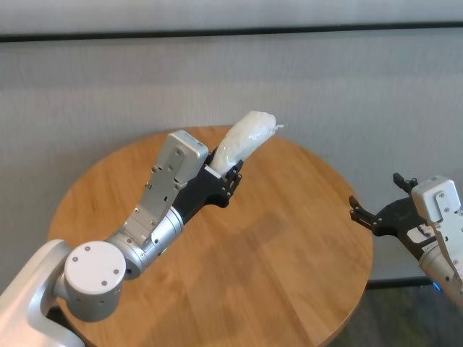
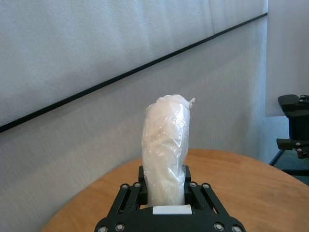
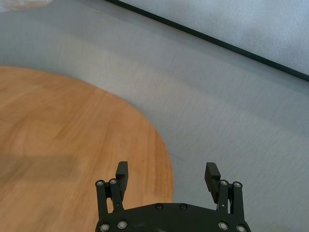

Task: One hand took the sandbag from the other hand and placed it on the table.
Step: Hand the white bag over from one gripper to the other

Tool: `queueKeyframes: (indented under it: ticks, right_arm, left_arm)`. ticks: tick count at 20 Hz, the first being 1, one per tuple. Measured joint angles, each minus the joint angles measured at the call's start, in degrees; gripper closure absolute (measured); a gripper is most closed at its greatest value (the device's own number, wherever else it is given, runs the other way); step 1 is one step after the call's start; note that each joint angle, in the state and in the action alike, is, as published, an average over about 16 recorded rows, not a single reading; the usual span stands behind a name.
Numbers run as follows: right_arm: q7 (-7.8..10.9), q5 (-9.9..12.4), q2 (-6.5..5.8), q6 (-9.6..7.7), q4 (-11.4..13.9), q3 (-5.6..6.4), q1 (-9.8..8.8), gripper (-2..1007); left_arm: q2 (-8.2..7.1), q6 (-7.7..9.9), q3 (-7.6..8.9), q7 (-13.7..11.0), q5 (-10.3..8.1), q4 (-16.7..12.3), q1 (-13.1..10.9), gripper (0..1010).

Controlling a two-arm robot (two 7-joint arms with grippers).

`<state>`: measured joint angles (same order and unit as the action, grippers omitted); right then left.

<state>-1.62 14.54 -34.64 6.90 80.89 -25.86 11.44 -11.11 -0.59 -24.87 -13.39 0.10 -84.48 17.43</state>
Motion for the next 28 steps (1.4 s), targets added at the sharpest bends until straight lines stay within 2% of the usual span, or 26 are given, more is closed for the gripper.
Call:
queueKeyframes:
  ticks: [15, 28]
  right_arm:
    - [0.0, 0.0, 0.0, 0.0, 0.0, 0.0, 0.0, 4]
    - [0.0, 0.0, 0.0, 0.0, 0.0, 0.0, 0.0, 4]
  left_arm:
    - [0.89, -0.21, 0.8, -3.28, -0.78, -0.78, -0.43, 599]
    - [0.91, 0.51, 0.77, -3.11, -0.36, -1.57, -0.73, 599]
